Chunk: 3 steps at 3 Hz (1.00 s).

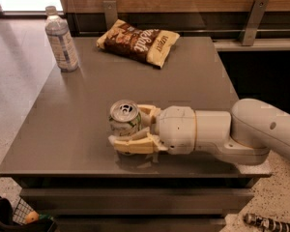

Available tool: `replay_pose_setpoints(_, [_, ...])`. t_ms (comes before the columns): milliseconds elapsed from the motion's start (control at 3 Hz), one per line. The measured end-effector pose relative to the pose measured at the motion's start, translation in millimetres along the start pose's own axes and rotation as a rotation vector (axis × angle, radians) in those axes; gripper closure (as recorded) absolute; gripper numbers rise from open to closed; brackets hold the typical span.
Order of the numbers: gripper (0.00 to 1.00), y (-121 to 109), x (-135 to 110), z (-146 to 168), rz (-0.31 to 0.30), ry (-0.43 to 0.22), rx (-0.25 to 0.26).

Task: Move 7up can near brown chip bag

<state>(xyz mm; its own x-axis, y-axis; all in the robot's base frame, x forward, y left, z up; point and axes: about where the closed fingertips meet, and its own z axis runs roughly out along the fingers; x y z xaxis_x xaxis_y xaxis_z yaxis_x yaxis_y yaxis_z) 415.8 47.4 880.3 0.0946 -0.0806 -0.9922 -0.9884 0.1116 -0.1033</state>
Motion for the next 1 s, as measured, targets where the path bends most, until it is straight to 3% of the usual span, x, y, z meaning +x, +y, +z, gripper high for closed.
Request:
replay_pose_setpoints(667, [1.00, -133, -46, -62, 0.039, 0.024, 0.173])
replay_pose_setpoints(1000, [1.00, -180, -47, -90, 0.064, 0.046, 0.242])
